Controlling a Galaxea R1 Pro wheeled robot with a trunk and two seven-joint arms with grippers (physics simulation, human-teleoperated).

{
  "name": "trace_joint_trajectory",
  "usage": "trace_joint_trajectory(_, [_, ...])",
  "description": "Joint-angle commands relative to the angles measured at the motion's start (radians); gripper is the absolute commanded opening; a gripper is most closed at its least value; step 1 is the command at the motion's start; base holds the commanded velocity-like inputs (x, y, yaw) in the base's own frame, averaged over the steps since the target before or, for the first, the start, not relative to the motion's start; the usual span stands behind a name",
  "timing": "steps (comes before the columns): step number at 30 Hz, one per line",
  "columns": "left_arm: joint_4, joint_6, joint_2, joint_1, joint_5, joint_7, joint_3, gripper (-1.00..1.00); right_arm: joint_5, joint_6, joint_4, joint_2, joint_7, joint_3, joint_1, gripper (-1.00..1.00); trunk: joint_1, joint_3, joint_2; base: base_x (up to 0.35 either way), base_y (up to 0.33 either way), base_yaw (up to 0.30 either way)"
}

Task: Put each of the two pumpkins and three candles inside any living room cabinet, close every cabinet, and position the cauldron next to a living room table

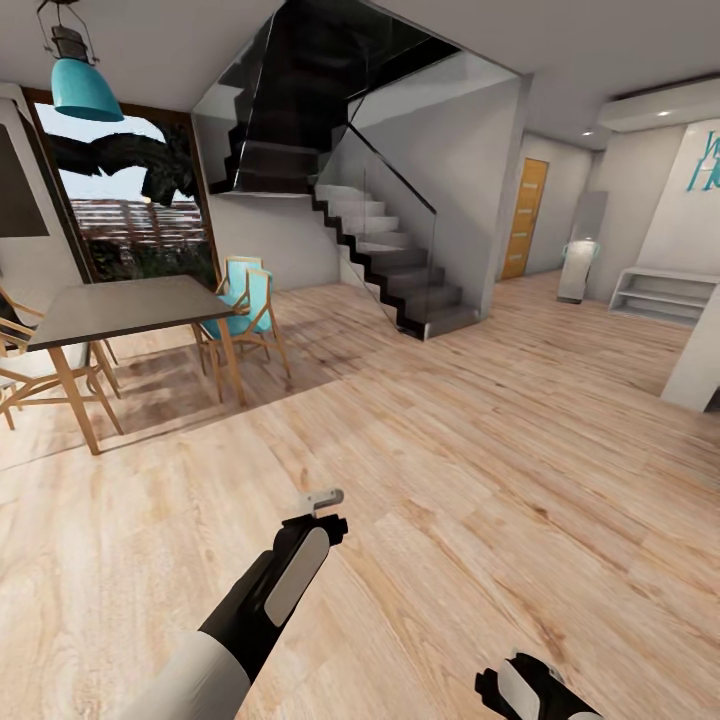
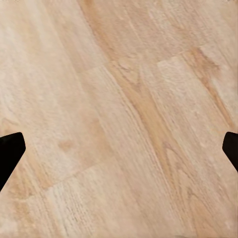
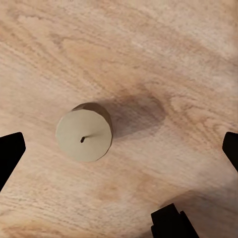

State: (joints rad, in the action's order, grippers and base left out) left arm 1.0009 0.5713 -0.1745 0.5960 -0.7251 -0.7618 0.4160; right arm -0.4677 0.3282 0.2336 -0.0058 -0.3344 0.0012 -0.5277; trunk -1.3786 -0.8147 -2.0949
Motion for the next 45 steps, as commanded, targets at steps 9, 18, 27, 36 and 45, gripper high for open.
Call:
trace_joint_trajectory(9, [0.010, 0.001, 0.000, 0.001, -0.007, -0.008, 0.001, 1.00, -0.003, 0.005, 0.003, 0.004, -0.003, 0.000, 0.000, 1.00, -0.015, -0.014, -0.028, 0.000, -0.005, 0.000])
trace_joint_trajectory(18, [0.010, 0.001, 0.000, 0.001, -0.008, -0.008, 0.000, 1.00, -0.002, -0.002, -0.018, -0.002, -0.005, 0.031, 0.001, 1.00, -0.050, -0.044, -0.091, 0.000, 0.000, 0.000])
trace_joint_trajectory(27, [0.010, 0.001, 0.000, 0.001, -0.008, -0.008, 0.000, 1.00, -0.004, -0.004, -0.025, -0.004, -0.005, 0.103, 0.000, 1.00, -0.084, -0.083, -0.154, 0.000, 0.000, 0.000])
trace_joint_trajectory(36, [0.010, 0.001, 0.000, 0.001, -0.008, -0.008, 0.000, 1.00, -0.005, -0.005, -0.025, 0.000, -0.003, 0.105, 0.000, 1.00, -0.107, -0.102, -0.196, 0.000, 0.000, 0.000])
trace_joint_trajectory(45, [0.010, 0.001, 0.000, 0.001, -0.008, -0.008, 0.000, 1.00, -0.005, -0.003, -0.025, 0.002, -0.003, 0.104, 0.001, 1.00, -0.107, -0.102, -0.196, 0.000, 0.000, 0.000])
